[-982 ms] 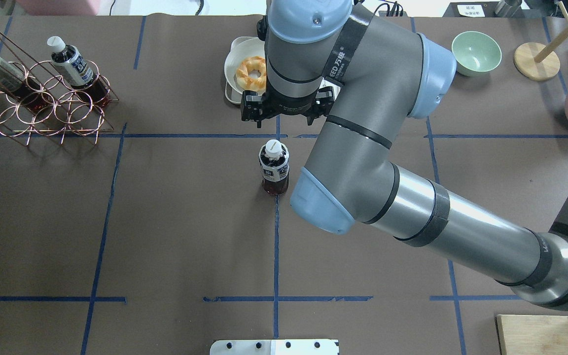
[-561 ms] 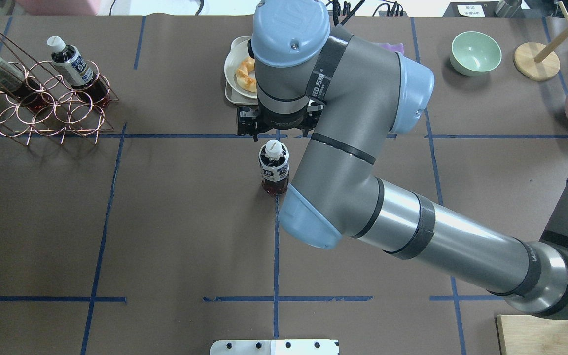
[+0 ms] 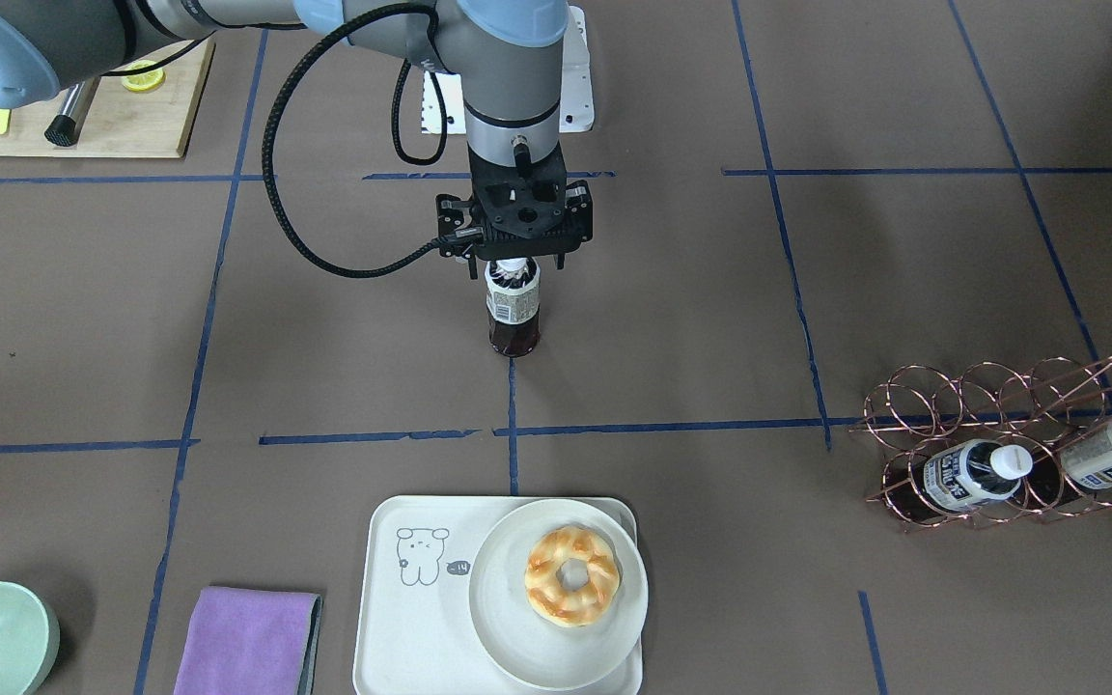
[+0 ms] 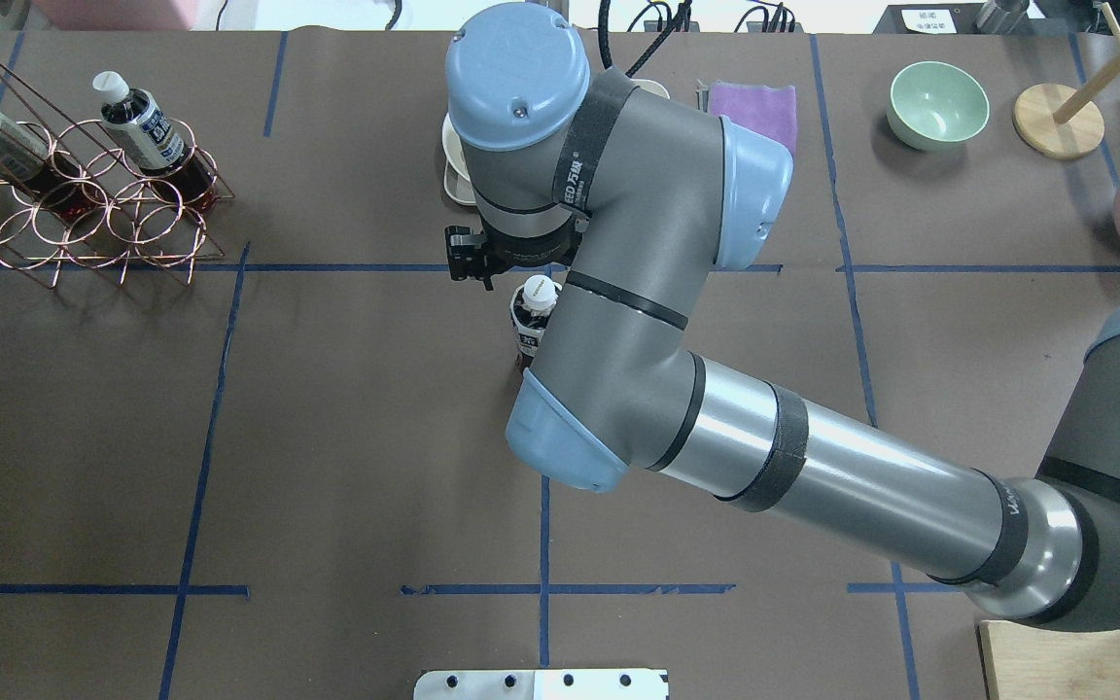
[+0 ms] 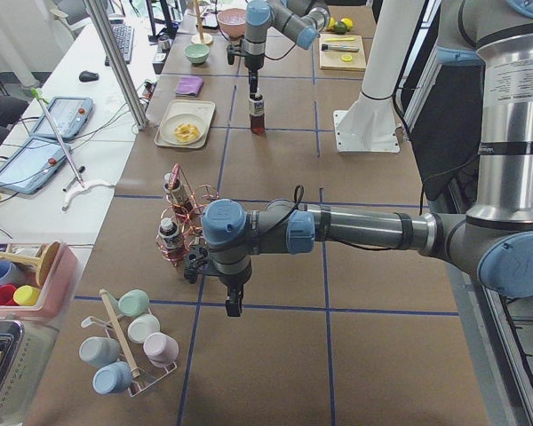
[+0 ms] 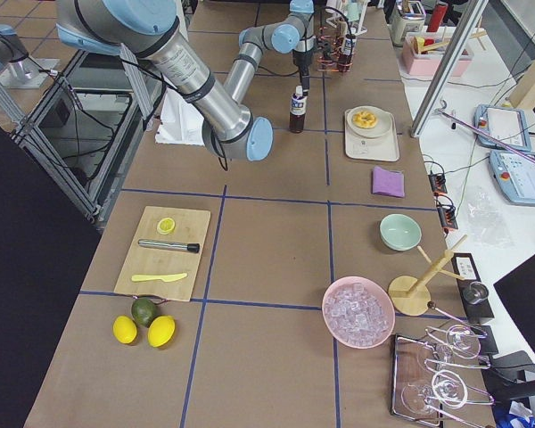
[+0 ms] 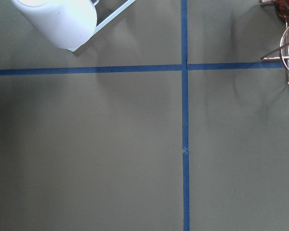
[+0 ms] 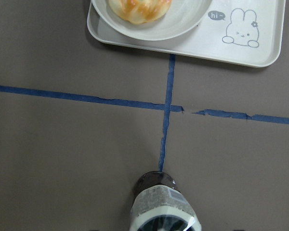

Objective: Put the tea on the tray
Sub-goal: 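Lower the open right gripper down over the bottle's white cap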

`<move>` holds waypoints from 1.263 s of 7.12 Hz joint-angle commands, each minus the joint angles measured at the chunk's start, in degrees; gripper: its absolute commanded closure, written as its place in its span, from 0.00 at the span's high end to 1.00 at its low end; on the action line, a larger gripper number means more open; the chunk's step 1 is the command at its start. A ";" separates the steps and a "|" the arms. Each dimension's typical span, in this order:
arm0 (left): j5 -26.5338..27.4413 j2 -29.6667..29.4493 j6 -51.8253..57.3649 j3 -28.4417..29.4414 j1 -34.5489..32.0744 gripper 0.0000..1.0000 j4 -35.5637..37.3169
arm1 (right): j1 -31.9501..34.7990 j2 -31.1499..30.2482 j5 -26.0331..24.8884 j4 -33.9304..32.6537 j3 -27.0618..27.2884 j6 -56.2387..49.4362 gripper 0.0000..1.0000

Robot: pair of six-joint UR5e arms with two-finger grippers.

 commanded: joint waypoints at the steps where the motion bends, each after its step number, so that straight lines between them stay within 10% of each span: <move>1: 0.02 -0.09 -0.08 0.03 0.11 1.00 0.00 | -0.13 -0.31 -0.01 0.08 -0.04 -0.07 0.91; 9: -0.07 -0.09 0.01 0.03 0.11 1.00 -0.26 | -0.22 -0.58 0.26 -0.44 0.58 -0.24 0.89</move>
